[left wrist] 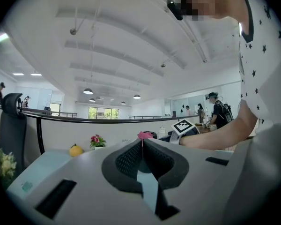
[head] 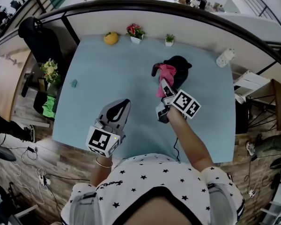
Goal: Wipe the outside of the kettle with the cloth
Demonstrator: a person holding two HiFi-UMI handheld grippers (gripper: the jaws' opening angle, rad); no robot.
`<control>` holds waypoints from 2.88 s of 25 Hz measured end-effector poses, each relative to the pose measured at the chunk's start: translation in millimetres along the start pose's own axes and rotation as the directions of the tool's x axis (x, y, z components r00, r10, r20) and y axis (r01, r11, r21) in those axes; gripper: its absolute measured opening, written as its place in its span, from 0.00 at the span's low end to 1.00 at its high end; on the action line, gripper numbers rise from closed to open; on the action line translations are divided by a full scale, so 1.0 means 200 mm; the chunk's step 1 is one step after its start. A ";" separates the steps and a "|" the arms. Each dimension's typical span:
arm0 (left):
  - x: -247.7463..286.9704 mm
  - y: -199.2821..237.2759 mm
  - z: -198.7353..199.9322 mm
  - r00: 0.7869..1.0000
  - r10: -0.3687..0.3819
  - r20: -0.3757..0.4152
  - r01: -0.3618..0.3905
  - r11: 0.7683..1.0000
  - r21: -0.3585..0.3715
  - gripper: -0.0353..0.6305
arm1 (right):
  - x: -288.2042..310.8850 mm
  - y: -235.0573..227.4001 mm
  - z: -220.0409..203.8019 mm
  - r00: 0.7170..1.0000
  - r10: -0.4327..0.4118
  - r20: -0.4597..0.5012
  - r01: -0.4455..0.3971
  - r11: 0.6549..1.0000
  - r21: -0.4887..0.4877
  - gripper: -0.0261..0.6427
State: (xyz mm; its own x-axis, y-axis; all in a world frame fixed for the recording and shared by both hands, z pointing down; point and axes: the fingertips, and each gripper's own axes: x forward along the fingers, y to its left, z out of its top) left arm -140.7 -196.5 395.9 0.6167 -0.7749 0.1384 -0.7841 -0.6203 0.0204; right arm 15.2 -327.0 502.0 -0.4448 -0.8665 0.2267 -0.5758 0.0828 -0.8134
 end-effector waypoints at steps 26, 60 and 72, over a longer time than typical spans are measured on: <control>0.05 0.07 -0.09 0.998 0.032 -0.062 -0.034 0.999 -0.019 0.10 | 0.07 -0.20 -0.14 0.999 -0.053 -0.013 0.055 0.960 0.275 0.19; 0.06 0.13 -0.15 0.991 0.076 -0.114 -0.078 0.997 -0.012 0.10 | 0.16 -0.65 -0.48 0.969 -0.161 -0.189 0.236 0.830 0.506 0.18; 0.03 0.01 -0.06 0.997 0.034 -0.076 -0.032 0.999 0.018 0.10 | 0.00 -0.19 -0.53 0.933 0.099 -0.347 -0.084 0.995 0.058 0.18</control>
State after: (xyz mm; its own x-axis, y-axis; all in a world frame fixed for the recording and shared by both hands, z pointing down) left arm -139.0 -201.8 408.8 0.5827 -0.7839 0.2143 -0.8023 -0.5970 -0.0021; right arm -36.3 -278.2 589.5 -0.7099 -0.6290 0.3169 -0.4958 0.1266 -0.8592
